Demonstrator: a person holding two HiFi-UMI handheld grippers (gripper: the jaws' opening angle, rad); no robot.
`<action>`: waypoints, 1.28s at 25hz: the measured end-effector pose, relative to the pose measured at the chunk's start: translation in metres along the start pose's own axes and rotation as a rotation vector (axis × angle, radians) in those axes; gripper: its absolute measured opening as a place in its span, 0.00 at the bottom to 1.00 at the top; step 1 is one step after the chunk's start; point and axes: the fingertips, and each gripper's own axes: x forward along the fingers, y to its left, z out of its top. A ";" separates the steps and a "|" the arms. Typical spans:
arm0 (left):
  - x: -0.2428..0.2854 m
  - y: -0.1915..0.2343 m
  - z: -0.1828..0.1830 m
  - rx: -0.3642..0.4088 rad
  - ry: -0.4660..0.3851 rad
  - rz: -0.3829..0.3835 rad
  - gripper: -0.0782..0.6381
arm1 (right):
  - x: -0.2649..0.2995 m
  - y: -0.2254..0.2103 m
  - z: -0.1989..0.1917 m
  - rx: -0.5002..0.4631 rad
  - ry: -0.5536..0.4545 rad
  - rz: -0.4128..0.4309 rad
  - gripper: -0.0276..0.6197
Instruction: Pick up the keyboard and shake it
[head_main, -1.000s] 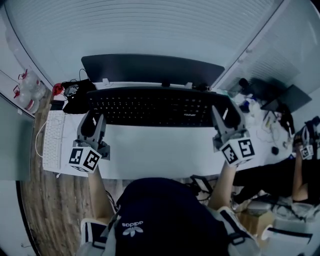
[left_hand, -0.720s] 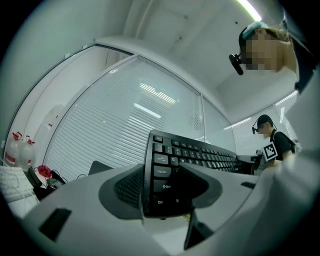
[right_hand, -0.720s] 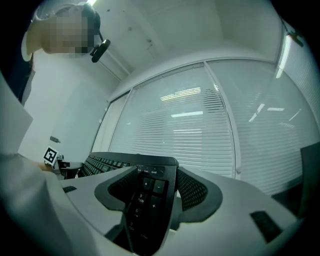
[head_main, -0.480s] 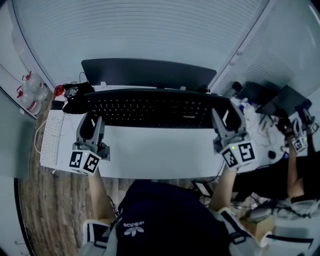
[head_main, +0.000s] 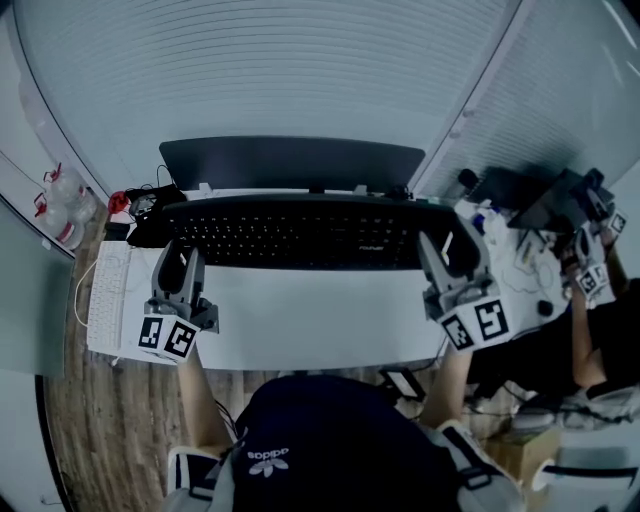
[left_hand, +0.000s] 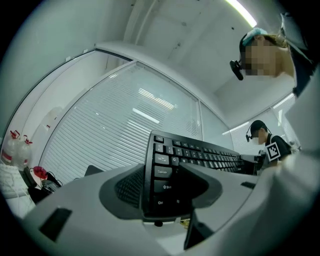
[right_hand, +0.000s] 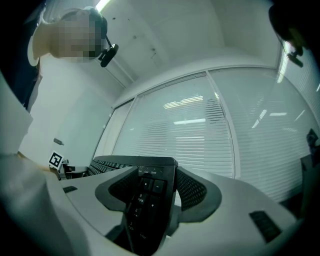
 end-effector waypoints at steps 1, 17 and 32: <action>0.004 0.001 -0.001 -0.007 -0.006 -0.004 0.41 | 0.003 -0.002 0.001 -0.003 -0.009 0.004 0.41; 0.033 0.031 -0.024 -0.133 0.022 -0.030 0.41 | 0.046 -0.004 0.021 0.001 -0.040 0.020 0.33; 0.036 0.045 -0.041 -0.176 0.075 -0.036 0.41 | 0.056 0.004 0.021 0.066 -0.072 0.028 0.29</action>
